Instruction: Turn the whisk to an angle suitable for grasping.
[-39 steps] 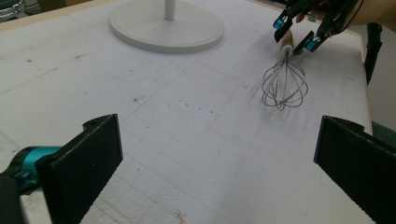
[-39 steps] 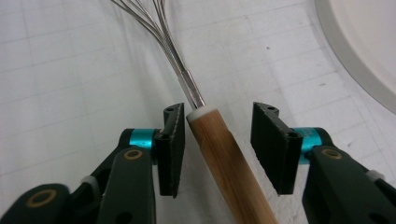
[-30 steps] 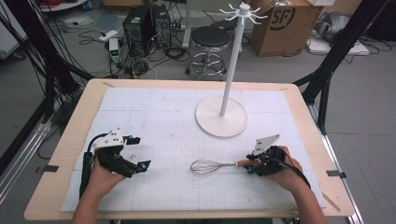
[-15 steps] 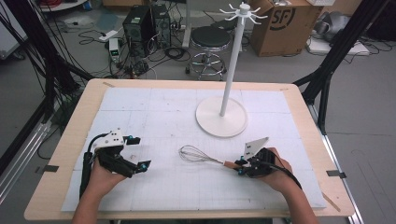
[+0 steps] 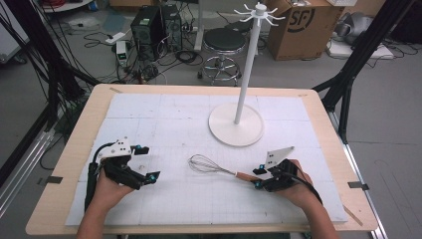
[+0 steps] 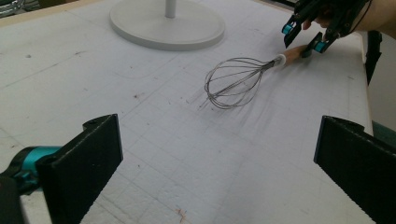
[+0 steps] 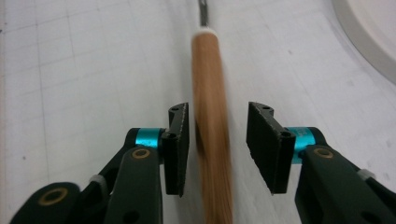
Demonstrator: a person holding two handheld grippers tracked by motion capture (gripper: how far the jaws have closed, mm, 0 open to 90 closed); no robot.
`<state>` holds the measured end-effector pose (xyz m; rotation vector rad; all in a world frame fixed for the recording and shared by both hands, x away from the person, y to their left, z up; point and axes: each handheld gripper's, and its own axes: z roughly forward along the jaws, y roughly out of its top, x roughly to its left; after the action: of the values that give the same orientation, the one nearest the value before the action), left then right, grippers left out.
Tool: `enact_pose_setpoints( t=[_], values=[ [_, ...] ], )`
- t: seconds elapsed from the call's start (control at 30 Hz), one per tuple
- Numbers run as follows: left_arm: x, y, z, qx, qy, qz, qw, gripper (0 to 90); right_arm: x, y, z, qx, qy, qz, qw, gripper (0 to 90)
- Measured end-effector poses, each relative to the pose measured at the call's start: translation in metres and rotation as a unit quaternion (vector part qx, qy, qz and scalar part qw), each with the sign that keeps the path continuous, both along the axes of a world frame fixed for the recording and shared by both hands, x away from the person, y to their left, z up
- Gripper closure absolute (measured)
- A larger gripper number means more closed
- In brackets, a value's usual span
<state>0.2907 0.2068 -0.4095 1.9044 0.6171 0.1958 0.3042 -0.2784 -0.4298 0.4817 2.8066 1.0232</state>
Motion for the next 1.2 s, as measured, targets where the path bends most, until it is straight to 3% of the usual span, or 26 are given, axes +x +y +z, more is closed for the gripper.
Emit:
enact_pose_setpoints(
  t=[0.03,0.2,0.33,0.43,0.9,1.2],
  values=[
    [0.0,0.0,0.0,0.0,0.002,-0.001,1.0,1.7,-0.003,-0.007,-0.003,0.008,0.007,-0.008,0.9999,58.5],
    [0.0,-0.001,-0.001,0.001,0.002,0.001,1.0,1.7,-0.005,-0.011,-0.008,0.003,0.008,-0.011,0.9999,59.6],
    [0.001,-0.001,-0.001,0.001,0.003,0.0,1.0,1.7,-0.005,-0.002,-0.008,-0.006,0.002,0.004,1.0,70.9],
    [0.001,-0.001,-0.001,-0.001,0.005,0.001,1.0,1.7,-0.005,0.002,-0.008,-0.012,-0.002,0.008,0.9999,71.8],
    [0.001,0.0,-0.001,-0.001,0.003,0.001,1.0,1.7,0.0,0.046,-0.007,-0.022,-0.009,0.049,0.9985,71.9],
    [0.0,0.0,0.0,-0.001,0.002,0.002,1.0,1.7,0.004,0.087,-0.006,-0.03,-0.017,0.092,0.9952,71.9]
  ],
)
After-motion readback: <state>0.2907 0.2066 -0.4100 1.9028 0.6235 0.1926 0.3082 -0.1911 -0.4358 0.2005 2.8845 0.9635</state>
